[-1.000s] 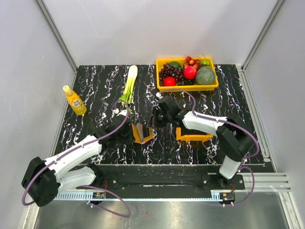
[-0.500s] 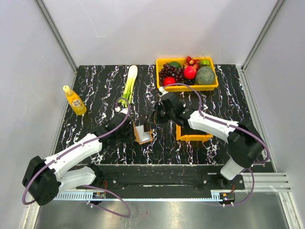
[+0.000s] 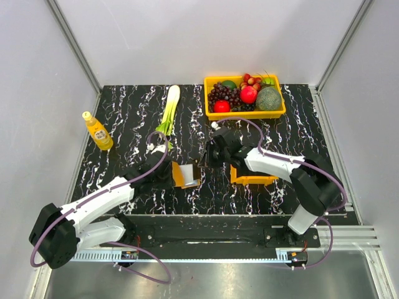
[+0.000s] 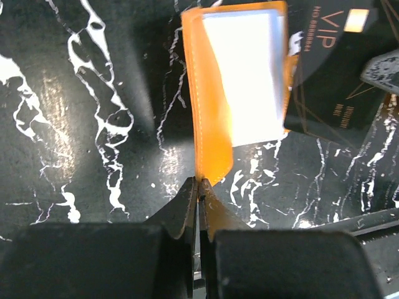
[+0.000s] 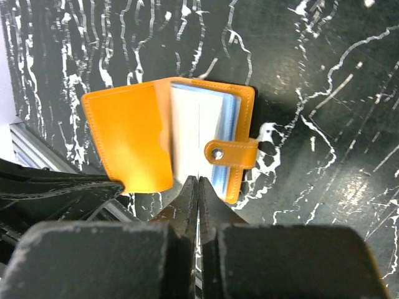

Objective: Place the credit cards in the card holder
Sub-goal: Open the card holder at the center of the board.

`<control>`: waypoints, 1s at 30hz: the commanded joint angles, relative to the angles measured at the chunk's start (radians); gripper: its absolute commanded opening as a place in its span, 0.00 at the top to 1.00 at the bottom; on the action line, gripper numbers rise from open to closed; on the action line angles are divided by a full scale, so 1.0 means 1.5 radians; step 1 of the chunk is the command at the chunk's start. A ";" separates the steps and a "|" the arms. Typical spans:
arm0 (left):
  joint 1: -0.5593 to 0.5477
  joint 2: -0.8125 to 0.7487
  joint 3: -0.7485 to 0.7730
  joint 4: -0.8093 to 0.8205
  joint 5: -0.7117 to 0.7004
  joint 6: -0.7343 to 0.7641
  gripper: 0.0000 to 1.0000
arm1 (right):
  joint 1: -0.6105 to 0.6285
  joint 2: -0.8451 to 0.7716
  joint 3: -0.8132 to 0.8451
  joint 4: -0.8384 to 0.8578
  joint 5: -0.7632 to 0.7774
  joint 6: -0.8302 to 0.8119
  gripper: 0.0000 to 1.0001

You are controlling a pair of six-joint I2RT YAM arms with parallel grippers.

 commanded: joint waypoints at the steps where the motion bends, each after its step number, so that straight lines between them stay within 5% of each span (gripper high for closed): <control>1: 0.002 -0.004 -0.039 -0.009 -0.016 -0.044 1.00 | -0.013 0.010 -0.018 0.049 -0.019 0.021 1.00; 30: 0.002 0.043 -0.033 -0.035 -0.039 -0.034 1.00 | -0.065 -0.019 -0.058 0.044 -0.021 0.000 1.00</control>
